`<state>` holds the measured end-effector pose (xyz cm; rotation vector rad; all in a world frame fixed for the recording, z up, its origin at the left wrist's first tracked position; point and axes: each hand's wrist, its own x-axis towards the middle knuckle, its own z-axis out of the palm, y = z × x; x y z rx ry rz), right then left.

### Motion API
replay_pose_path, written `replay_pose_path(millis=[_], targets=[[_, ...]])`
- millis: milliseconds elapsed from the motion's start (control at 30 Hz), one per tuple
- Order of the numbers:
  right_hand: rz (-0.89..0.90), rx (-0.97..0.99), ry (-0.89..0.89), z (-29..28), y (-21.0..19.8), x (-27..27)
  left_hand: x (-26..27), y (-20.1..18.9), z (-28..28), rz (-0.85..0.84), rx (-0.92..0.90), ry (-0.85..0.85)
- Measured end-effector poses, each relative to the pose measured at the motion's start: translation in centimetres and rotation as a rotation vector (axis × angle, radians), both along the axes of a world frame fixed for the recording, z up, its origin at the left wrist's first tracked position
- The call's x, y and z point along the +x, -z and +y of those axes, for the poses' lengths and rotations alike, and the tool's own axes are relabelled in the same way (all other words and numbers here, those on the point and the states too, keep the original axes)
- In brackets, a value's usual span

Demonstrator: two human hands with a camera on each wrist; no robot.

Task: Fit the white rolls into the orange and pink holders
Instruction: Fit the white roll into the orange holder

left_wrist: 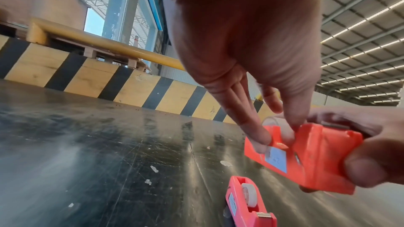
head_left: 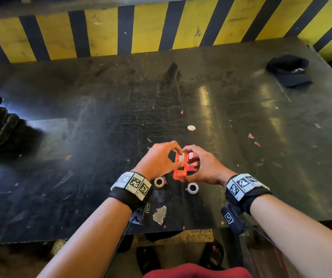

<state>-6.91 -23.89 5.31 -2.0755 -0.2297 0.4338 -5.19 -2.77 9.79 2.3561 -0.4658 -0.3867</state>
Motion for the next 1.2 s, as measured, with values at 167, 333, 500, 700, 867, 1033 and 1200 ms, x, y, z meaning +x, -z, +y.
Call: replay_pose_path(millis=[167,333,500,700,867,1033,1200], targets=[[-0.003,-0.005,0.010,-0.4,-0.1,-0.2,-0.1,0.5,-0.9,-0.095,0.065,-0.036],[0.007,0.016,0.014,-0.7,0.2,-0.5,-0.4,0.5,-1.3,-0.149,0.080,-0.025],[0.016,0.041,0.018,-0.8,0.3,-0.6,-0.7,0.5,-1.5,-0.188,0.113,0.002],[-0.011,0.022,-0.008,-0.6,0.6,-0.9,-1.1,0.7,-1.4,-0.155,0.115,0.040],[-0.046,-0.030,-0.028,-0.4,0.4,-0.7,-2.2,1.5,-1.0,-0.205,0.071,0.051],[-0.020,-0.087,-0.048,-0.3,0.4,-0.7,-3.1,2.0,-0.7,-0.207,0.083,0.062],[-0.008,-0.112,-0.046,0.0,0.4,-0.8,-3.6,2.4,0.1,-0.171,0.008,0.052]])
